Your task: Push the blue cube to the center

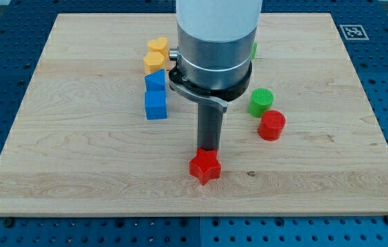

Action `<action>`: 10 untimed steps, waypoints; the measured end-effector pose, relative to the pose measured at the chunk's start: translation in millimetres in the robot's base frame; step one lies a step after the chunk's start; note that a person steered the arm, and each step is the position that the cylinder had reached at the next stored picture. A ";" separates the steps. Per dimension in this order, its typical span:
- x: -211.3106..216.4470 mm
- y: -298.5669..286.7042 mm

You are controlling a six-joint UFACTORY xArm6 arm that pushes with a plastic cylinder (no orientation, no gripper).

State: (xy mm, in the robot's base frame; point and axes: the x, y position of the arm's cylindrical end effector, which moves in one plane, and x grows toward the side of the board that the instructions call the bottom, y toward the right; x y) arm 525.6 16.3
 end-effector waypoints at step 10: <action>-101.7 -61.1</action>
State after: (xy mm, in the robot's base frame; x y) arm 423.9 -44.8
